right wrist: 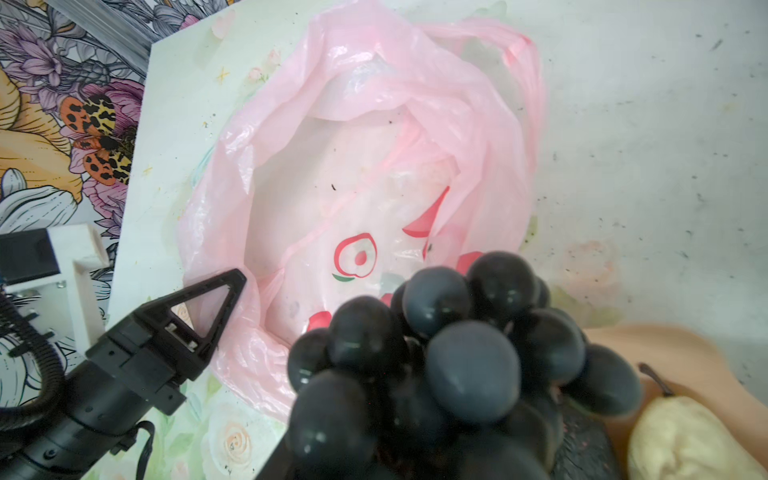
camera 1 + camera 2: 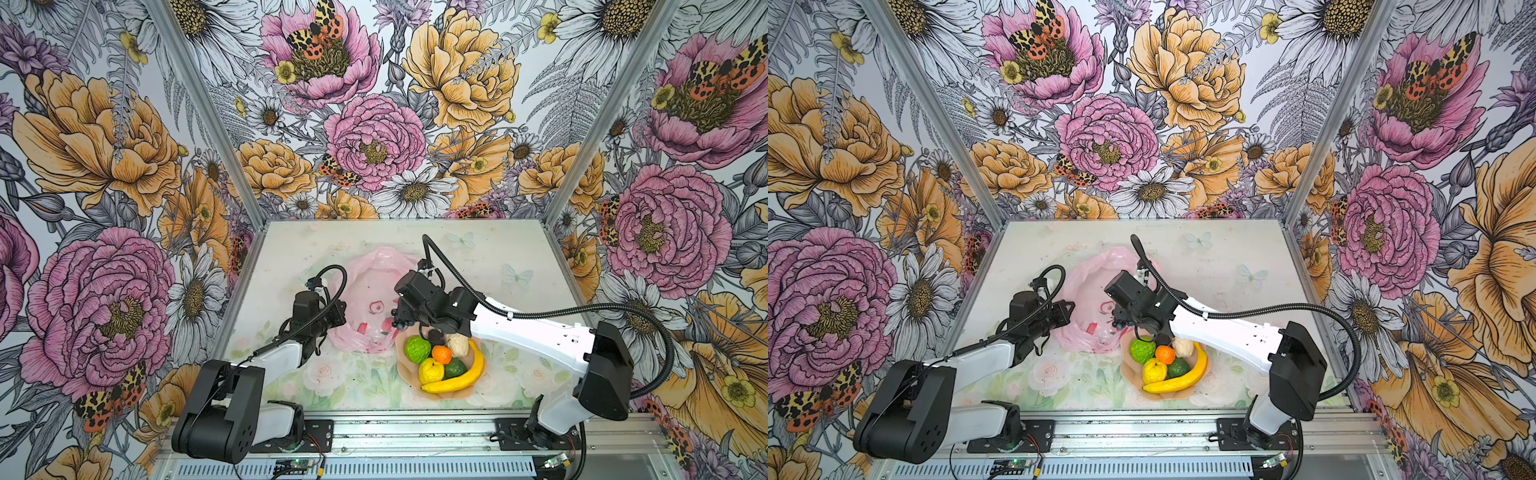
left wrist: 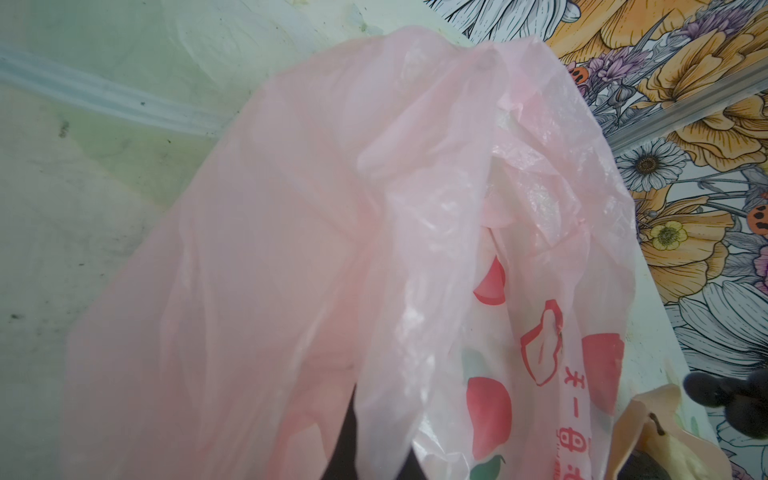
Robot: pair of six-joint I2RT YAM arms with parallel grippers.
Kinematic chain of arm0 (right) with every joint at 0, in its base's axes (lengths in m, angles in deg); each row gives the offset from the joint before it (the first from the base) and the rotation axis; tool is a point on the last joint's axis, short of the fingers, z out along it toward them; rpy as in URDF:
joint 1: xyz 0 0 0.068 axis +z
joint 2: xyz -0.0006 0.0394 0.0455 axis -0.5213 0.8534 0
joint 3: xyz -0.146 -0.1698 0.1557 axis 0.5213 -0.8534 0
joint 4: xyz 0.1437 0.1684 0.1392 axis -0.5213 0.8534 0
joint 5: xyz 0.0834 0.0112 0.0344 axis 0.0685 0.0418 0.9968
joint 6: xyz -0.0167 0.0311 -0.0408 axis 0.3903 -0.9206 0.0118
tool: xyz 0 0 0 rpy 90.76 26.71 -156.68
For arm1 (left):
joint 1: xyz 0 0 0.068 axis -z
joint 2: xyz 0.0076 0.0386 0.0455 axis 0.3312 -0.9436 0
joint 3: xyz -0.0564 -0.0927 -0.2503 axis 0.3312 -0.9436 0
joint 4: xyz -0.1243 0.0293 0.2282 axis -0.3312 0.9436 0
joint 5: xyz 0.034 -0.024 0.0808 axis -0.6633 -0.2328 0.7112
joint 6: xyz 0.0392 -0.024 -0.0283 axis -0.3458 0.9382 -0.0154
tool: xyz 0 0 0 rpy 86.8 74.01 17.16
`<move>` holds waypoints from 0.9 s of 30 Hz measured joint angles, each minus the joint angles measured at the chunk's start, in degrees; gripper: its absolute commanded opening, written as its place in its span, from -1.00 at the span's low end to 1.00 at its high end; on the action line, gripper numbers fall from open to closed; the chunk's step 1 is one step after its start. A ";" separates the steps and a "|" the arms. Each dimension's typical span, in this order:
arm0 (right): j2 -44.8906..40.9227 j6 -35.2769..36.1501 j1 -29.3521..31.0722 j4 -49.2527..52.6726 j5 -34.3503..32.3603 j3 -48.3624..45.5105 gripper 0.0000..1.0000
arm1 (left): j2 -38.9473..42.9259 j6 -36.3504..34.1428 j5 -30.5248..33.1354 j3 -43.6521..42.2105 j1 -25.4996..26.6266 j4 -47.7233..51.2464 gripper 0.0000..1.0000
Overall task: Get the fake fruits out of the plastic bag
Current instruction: 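Lift the dark grapes out of the bag and carry them over the bowl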
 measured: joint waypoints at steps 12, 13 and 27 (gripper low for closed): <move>-10.34 -8.48 2.25 3.26 -3.50 -12.57 -0.20 | 0.39 0.00 0.02 0.00 -0.26 0.00 -1.00; -10.73 -9.01 2.25 3.48 -3.69 -13.31 -0.19 | 0.39 0.00 0.02 0.00 -0.26 0.00 -1.00; -2.19 -8.59 1.40 4.07 -2.58 -10.58 -0.04 | 0.39 0.00 0.02 0.00 -0.26 0.00 -1.00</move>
